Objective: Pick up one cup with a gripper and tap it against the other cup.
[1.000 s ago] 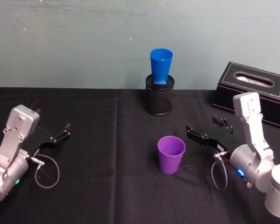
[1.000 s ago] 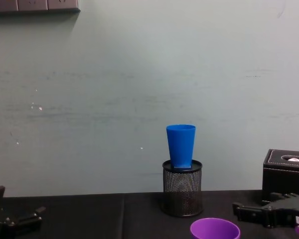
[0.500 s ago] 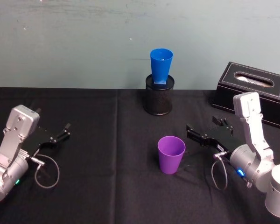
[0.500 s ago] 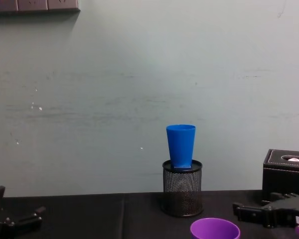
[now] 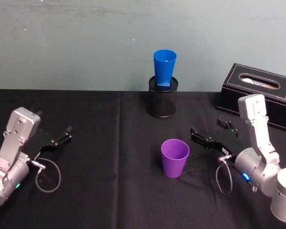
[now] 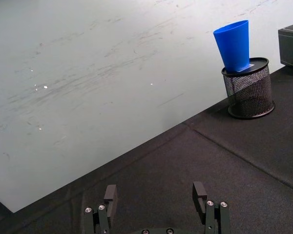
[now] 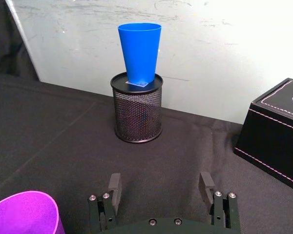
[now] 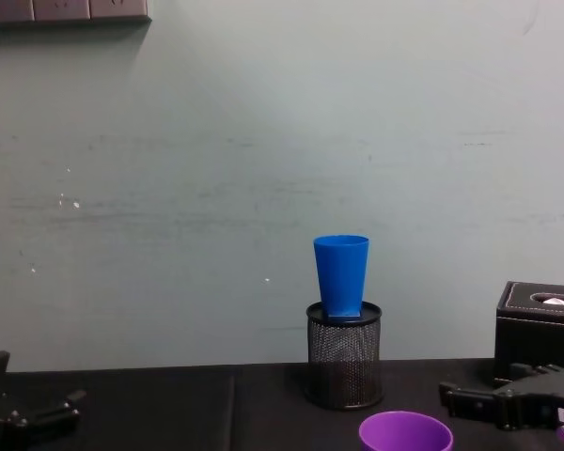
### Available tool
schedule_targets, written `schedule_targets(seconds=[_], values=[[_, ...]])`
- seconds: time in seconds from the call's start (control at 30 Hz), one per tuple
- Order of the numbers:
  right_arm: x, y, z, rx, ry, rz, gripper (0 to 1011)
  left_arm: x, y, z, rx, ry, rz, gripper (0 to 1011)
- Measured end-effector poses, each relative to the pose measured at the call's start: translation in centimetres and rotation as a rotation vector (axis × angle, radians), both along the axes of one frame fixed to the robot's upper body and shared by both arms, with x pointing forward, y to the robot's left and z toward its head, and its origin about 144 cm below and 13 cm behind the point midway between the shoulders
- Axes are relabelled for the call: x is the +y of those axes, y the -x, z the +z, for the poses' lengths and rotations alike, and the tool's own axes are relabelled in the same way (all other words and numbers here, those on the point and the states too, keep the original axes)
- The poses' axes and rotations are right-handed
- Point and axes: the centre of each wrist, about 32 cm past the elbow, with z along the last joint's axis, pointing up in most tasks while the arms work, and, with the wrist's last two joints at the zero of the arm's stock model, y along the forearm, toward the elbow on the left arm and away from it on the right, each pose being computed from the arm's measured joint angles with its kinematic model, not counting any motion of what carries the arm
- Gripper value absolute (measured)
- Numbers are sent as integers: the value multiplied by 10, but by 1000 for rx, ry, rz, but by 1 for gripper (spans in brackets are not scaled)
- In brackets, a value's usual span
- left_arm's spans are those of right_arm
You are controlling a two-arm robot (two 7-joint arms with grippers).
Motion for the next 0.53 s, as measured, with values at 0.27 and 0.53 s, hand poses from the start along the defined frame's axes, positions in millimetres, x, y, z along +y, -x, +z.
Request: schedule_targets(seconds=[0.27,0.53], values=[[0,0,0,0,0,0,1004,0,0,0,0,0,0,1011],[0,0,0,0,0,0,1004,0,0,0,0,0,0,1011]])
